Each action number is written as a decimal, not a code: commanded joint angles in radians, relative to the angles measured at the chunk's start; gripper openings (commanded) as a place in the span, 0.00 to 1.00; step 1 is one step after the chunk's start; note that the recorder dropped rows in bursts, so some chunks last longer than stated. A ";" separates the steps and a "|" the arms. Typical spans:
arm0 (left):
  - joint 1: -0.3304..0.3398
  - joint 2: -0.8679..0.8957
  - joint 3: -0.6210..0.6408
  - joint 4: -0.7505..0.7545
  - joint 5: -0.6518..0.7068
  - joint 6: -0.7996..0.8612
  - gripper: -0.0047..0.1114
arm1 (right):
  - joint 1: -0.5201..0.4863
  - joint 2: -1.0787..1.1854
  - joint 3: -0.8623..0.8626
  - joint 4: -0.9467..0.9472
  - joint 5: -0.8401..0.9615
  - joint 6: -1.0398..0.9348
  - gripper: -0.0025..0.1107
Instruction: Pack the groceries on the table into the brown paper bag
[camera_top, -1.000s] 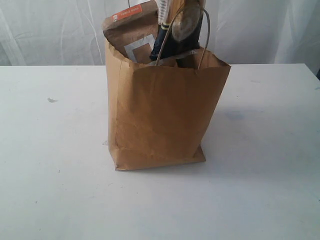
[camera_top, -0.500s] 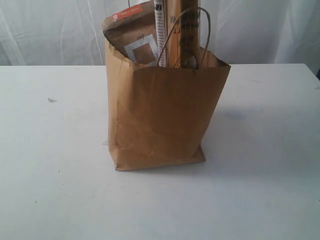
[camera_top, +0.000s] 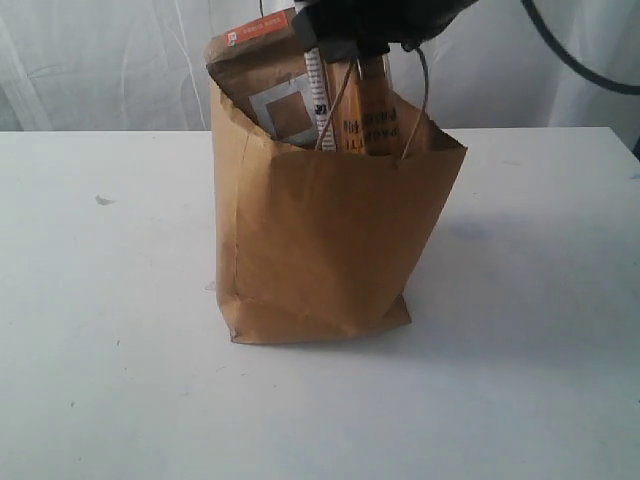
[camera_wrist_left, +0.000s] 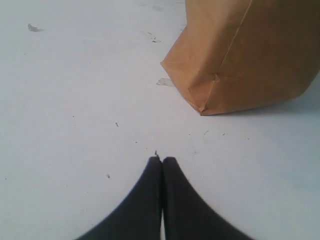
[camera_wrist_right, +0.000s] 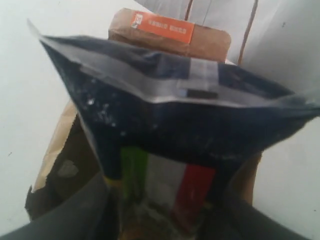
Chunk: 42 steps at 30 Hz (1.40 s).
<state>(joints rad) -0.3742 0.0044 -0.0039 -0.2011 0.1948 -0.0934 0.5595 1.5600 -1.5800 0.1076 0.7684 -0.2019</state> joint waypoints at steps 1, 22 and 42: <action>0.003 -0.004 0.004 -0.002 -0.001 0.002 0.04 | 0.003 0.030 0.002 -0.008 0.004 -0.004 0.02; 0.003 -0.004 0.004 -0.002 -0.001 0.002 0.04 | 0.003 0.111 -0.002 -0.010 0.057 -0.049 0.71; 0.003 -0.004 0.004 -0.002 -0.001 0.002 0.04 | 0.010 -0.163 0.123 -0.008 -0.163 -0.018 0.29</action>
<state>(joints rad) -0.3742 0.0044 -0.0039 -0.2011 0.1948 -0.0934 0.5682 1.4493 -1.5017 0.0993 0.6471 -0.2360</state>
